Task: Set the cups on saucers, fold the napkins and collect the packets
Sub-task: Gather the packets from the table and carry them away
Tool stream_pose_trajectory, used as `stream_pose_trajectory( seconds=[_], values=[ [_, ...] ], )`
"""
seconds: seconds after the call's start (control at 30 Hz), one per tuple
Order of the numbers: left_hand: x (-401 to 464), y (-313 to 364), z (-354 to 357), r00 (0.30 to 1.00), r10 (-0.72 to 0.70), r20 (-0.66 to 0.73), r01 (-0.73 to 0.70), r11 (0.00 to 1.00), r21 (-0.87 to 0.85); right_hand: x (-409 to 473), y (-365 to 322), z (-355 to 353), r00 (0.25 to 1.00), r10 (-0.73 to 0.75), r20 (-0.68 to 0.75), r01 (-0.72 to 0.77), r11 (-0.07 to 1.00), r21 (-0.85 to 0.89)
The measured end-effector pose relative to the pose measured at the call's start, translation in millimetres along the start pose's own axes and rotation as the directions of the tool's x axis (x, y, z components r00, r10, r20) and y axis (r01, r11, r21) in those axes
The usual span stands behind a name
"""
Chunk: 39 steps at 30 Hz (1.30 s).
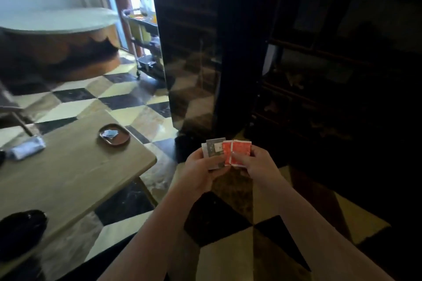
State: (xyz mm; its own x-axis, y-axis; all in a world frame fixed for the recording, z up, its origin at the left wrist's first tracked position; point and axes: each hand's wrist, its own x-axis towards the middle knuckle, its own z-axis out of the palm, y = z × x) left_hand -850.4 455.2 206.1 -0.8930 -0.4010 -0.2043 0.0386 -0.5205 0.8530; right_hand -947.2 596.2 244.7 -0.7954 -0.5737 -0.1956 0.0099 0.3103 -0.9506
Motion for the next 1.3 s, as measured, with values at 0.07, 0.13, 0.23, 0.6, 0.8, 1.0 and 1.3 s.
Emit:
stream_pose_trajectory(
  seconds=[0.07, 0.13, 0.23, 0.6, 0.8, 1.0, 1.3],
  values=[
    [16, 10, 9, 0.989, 0.034, -0.14, -0.026, 0.998, 0.06, 32, -9, -4, 0.997, -0.018, 0.074, 0.018, 1.0, 0.004],
    [29, 20, 18, 0.963, 0.093, -0.252, -0.081, 0.995, 0.056, 59, -19, -7, 0.989, -0.049, 0.137, 0.048, 0.999, 0.015],
    [41, 33, 28, 0.919, 0.163, -0.359, -0.148, 0.987, 0.067, 92, -32, -7, 0.962, -0.114, 0.25, 0.104, 0.993, 0.053],
    [72, 48, -10, 0.742, 0.182, -0.646, -0.115, 0.983, 0.145, 170, -38, 39, 0.833, -0.095, 0.545, 0.066, 0.995, 0.073],
    [111, 59, -67, 0.719, 0.114, -0.686, -0.137, 0.99, 0.021, 227, -42, 90, 0.784, -0.053, 0.619, 0.052, 0.998, 0.02],
    [150, 80, -143, 0.72, 0.026, -0.694, -0.173, 0.975, -0.142, 292, -59, 166, 0.755, 0.028, 0.655, 0.083, 0.987, -0.138],
    [178, 104, -256, 0.59, -0.078, -0.804, -0.196, 0.952, -0.236, 365, -79, 290, 0.65, 0.149, 0.745, 0.091, 0.958, -0.271]
  ],
)
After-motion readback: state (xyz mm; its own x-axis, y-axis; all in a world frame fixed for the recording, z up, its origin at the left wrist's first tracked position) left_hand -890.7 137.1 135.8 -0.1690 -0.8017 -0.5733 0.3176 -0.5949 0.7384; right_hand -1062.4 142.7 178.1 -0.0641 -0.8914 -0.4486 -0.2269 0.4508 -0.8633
